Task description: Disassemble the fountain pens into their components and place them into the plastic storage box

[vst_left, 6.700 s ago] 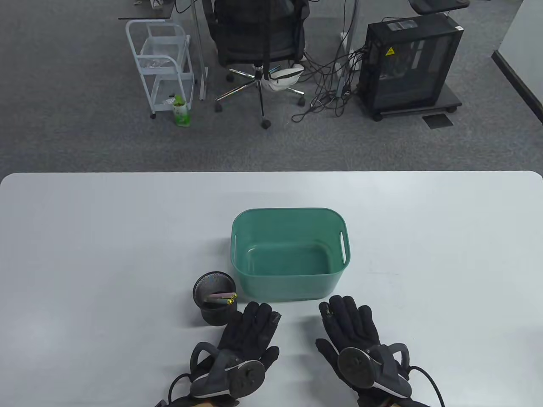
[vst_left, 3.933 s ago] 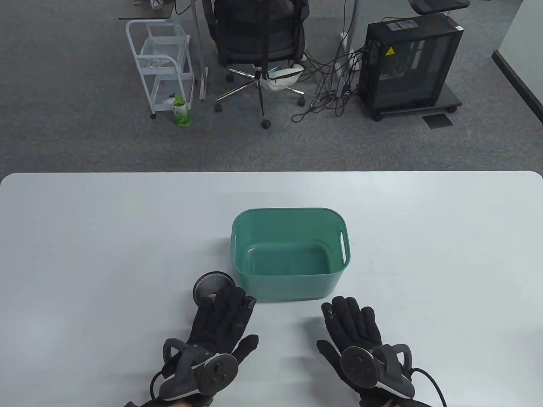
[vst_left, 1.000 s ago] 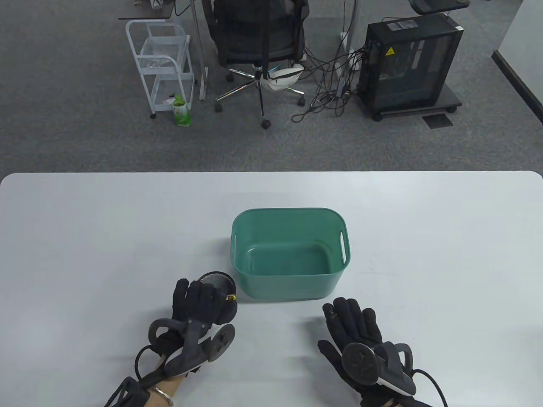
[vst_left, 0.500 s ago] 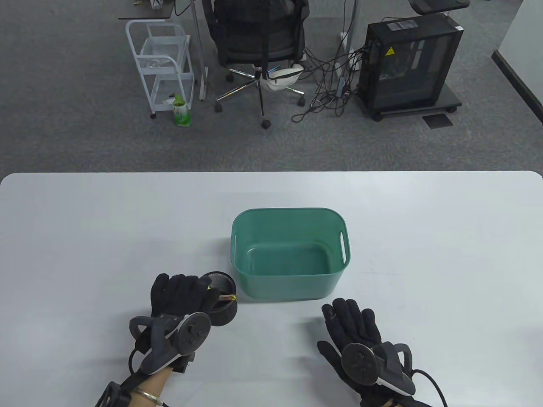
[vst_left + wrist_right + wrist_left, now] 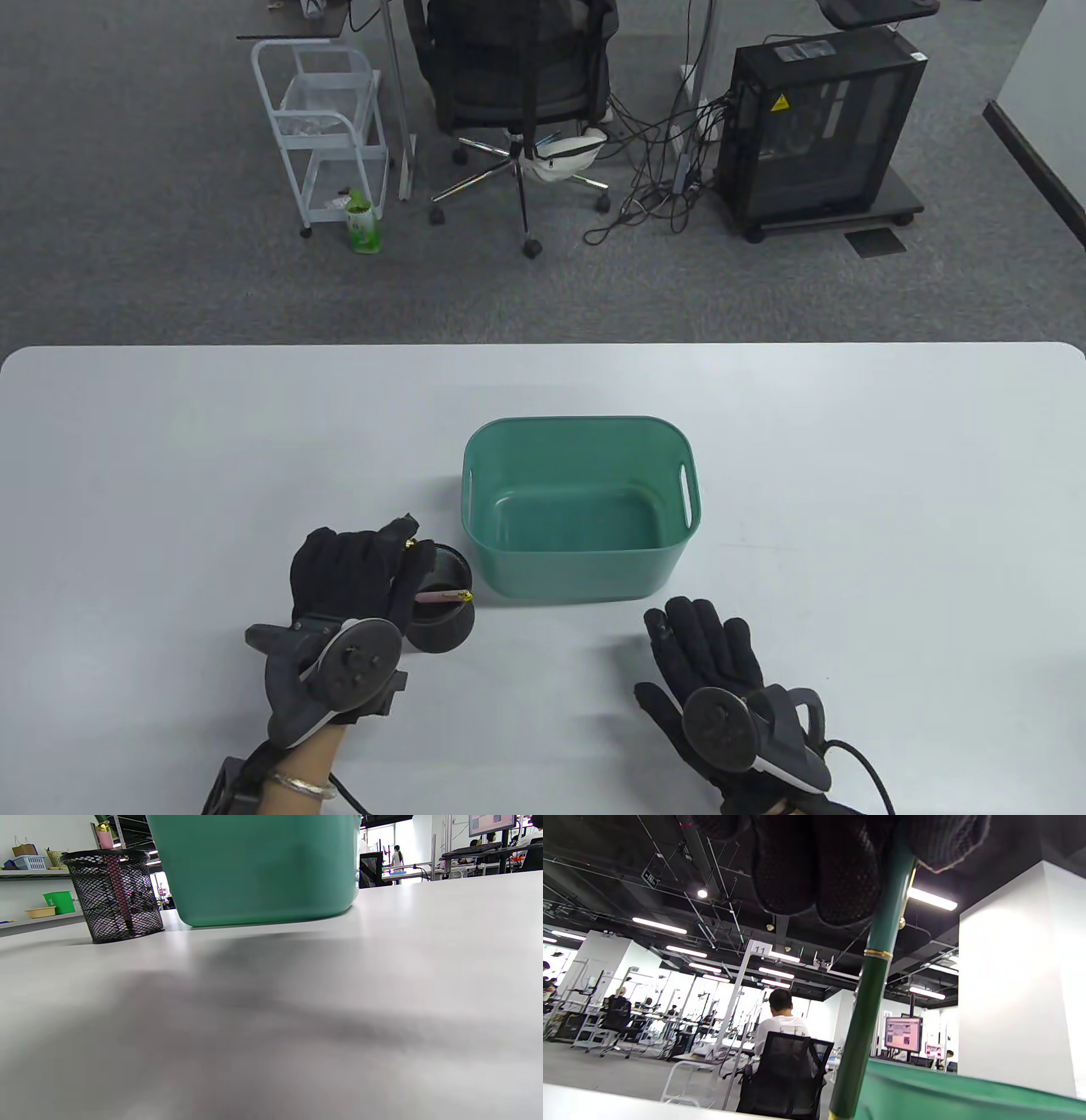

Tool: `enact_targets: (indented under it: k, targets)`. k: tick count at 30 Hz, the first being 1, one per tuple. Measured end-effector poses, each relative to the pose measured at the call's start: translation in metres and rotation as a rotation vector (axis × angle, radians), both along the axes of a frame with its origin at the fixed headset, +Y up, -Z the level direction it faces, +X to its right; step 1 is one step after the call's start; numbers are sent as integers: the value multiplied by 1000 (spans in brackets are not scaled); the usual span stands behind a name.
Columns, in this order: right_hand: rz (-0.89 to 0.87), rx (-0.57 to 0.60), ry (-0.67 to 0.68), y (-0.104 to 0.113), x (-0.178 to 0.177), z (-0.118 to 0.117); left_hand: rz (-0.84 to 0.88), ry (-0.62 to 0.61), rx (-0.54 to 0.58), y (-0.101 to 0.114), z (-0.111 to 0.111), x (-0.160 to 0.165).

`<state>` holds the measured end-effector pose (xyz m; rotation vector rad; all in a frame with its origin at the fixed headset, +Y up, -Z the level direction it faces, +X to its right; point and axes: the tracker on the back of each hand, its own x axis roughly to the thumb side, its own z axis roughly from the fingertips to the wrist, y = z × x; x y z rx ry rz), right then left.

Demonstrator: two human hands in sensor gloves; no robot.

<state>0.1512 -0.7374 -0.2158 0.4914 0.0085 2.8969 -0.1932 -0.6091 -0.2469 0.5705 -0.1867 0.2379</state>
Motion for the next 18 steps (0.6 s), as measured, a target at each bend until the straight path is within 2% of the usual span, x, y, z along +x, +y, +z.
enact_targets:
  k: [10, 14, 18]
  targets:
    - [-11, 0, 5, 0, 0, 0, 188, -177, 166, 15, -5, 36]
    - [-11, 18, -15, 2, 2, -1, 327, -309, 144, 9, -7, 43]
    - [-18, 39, -26, 5, 5, 0, 336, -338, 136, 7, -7, 45]
